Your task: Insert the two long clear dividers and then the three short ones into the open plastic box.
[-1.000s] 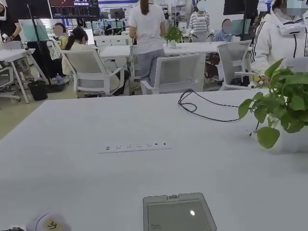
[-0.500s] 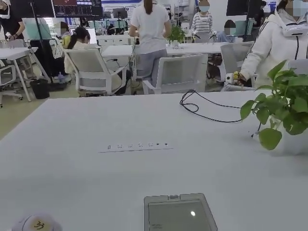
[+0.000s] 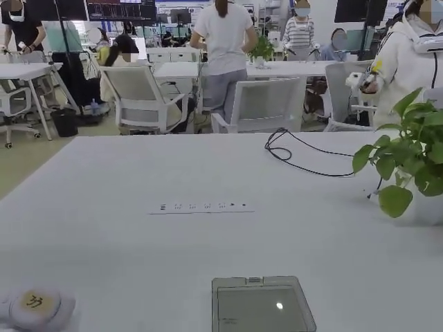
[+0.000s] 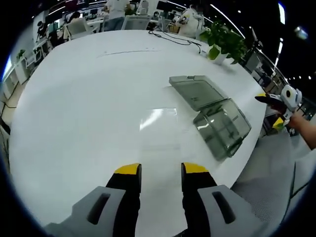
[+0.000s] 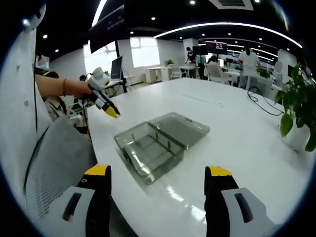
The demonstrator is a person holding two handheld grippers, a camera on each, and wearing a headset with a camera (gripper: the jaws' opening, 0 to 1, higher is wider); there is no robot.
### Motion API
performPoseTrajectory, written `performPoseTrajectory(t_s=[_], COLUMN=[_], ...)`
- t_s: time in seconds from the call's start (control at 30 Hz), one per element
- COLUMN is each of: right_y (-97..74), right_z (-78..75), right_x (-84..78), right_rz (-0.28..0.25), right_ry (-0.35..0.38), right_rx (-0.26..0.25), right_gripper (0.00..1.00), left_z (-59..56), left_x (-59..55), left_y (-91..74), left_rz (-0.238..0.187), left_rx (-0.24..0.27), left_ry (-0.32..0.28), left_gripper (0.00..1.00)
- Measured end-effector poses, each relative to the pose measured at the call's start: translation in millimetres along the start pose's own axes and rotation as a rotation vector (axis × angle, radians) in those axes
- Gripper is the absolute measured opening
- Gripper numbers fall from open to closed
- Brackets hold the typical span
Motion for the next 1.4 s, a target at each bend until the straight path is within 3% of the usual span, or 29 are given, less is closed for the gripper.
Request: performPoseTrajectory(t_s=[0.3, 0.47, 0.53, 0.8, 1.17, 1.4], right_y=[1.3, 4.5, 6.3, 16.0, 41.2, 54.9], right_z=[2.4, 5.5, 7.4, 13.3, 31.9, 37.9], right_x=[31.0, 52.1, 64.2, 84.6, 98.5, 100.8], right_rz=[-0.038, -0.059, -0.093, -0.115, -0.131, -0.137], right_ry=[0.033, 0.060, 0.085, 0.156, 0.245, 0.357], right_rx=[0.009, 0.011, 0.012, 0.014, 0.033, 0.035], right_gripper=[0.65, 0.57, 0.54, 0.42, 0.28, 0.22], left_z=[-41.1, -76.4, -89.3, -128.8, -164.7, -178.2], left_x=[14.1, 20.2, 21.5, 20.6, 22.2, 21.6], left_y=[-8.2, -10.3, -10.4, -6.3, -2.6, -0.9], left_rz=[-0.078, -0.118, -0.130, -0.149, -0.181, -0.193], left_rx=[-0.123, -0.218, -0.247, -0.332, -0.392, -0.411], left_ry=[-0.057, -0.065, -0.071, -0.056, -0.028, 0.005], left_gripper=[0.30, 0.30, 0.30, 0.30, 0.30, 0.30])
Point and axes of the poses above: the centre of the closed fingertips' face, and the gripper's own axes: y roughly forward along the fingers, z roughly to its left, x roughly out of its top, the point moved 1 cm from there along -y, roughly backward along the fingers, and after that the axes turned 11 degrees about -y, right-handed, at the moved point
